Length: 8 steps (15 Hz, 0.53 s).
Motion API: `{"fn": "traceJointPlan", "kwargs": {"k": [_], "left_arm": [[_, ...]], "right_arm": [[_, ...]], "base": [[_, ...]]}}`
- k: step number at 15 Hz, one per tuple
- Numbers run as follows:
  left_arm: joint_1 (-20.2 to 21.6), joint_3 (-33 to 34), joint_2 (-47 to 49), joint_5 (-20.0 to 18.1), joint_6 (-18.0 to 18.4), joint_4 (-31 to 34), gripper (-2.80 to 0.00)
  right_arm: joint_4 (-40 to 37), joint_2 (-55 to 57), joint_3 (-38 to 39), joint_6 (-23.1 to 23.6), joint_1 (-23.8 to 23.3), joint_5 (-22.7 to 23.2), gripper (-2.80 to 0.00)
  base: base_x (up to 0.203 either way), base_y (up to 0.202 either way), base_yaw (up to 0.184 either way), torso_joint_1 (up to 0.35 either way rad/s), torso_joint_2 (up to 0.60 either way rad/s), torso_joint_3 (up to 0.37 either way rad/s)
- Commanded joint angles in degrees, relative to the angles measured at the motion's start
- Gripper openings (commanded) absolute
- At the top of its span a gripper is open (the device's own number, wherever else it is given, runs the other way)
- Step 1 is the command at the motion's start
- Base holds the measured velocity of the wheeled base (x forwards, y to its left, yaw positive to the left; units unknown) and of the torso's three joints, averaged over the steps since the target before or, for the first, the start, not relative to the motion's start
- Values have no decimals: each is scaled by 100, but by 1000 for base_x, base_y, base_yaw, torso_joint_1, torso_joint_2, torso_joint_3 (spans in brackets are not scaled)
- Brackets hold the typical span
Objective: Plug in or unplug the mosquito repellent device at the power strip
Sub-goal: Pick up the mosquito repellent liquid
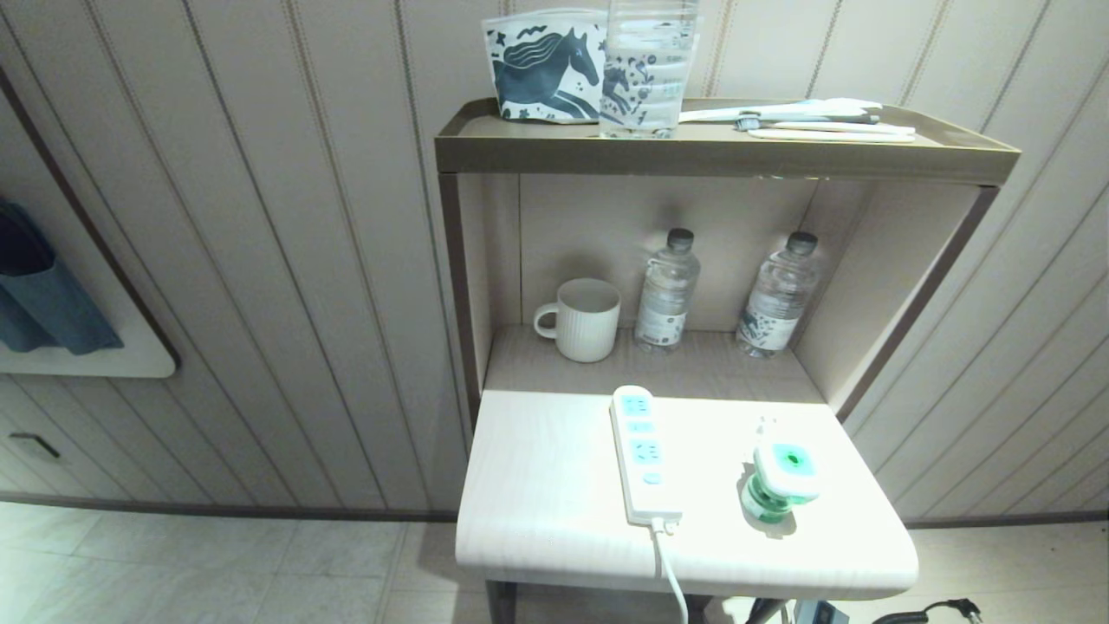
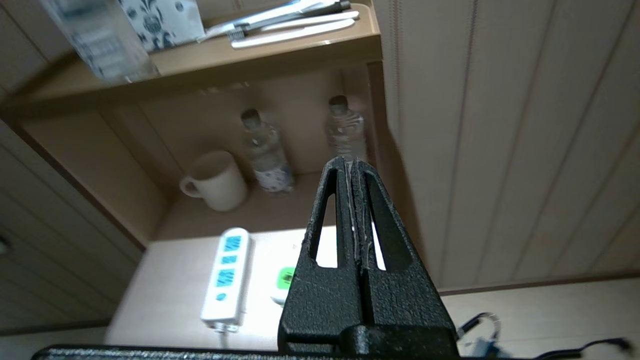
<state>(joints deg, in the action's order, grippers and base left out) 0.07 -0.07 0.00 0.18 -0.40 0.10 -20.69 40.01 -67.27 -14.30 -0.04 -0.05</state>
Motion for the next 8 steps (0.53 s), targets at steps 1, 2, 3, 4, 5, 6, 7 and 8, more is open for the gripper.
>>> {"fn": "traceJointPlan", "kwargs": {"k": [1, 2, 3, 4, 5, 6, 7, 8], "left_arm": [[1, 7, 9, -1, -4, -1, -280], [1, -1, 9, 8, -4, -1, -280], [1, -1, 9, -1, -4, -1, -280], [1, 7, 9, 1, -4, -1, -280], [1, 3, 9, -1, -4, -1, -280], [1, -1, 9, 0, -4, -1, -280], [1, -1, 9, -1, -4, -1, -280], [1, -1, 9, -1, -4, -1, -280]], "right_arm": [[-1504, 1325, -1418, -686, 499, 36, -280], [-2702, 1610, -1862, -838, 926, 66, -280], [-3626, 1871, -2166, -1018, 1562, 100, -280], [-4105, 2077, -2258, -1212, 2180, 123, -280], [-4343, 2217, -2195, -1343, 2683, 133, -280], [-4497, 2324, -1966, -1392, 3072, 129, -280], [-4576, 2396, -1557, -1348, 3283, 99, -280], [-4624, 2436, -1216, -1203, 3482, 13, -280]], "base": [[0, 0, 0, 0, 0, 0], [0, 0, 0, 0, 0, 0], [0, 0, 0, 0, 0, 0], [0, 0, 0, 0, 0, 0], [0, 0, 0, 0, 0, 0], [0, 0, 0, 0, 0, 0], [0, 0, 0, 0, 0, 0], [0, 0, 0, 0, 0, 0]]}}
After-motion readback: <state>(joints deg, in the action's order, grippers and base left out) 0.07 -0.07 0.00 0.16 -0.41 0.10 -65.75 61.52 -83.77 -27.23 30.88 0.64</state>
